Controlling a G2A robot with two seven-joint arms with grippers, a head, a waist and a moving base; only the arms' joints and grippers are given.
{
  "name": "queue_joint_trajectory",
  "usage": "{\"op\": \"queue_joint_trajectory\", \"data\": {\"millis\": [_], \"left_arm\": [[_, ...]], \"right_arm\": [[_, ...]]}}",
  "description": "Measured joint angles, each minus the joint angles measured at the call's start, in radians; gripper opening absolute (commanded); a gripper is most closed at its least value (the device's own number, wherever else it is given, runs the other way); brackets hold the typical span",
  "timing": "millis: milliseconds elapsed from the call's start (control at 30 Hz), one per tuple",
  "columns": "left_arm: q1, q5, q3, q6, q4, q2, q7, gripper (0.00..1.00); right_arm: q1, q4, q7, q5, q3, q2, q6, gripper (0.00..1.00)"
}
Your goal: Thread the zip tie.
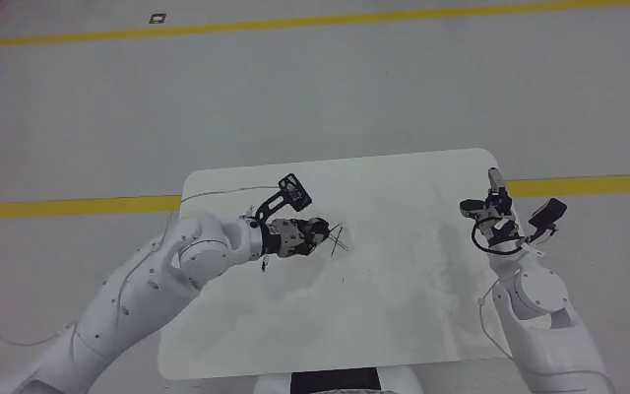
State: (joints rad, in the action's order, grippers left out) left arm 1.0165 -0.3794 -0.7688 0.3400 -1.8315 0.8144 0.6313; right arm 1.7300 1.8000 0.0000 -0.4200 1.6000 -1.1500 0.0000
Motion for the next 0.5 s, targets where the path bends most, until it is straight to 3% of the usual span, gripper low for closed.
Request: {"op": "queue_joint_trajectory", "data": {"millis": [300,433,500], "left_arm": [[0.007,0.155,0.017,0.000,0.034,-0.041,-0.119,0.00],[0.022,0.248,0.026,0.000,0.044,-0.048,-0.199,0.00],[0.024,0.274,0.026,0.000,0.048,-0.048,-0.210,0.00]], "right_arm": [[0.000,0.000,0.000,0.000,0.000,0.000,0.000,1.00],[0.000,0.000,0.000,0.000,0.000,0.000,0.000,1.00],[0.000,0.000,0.000,0.000,0.000,0.000,0.000,1.00]]}}
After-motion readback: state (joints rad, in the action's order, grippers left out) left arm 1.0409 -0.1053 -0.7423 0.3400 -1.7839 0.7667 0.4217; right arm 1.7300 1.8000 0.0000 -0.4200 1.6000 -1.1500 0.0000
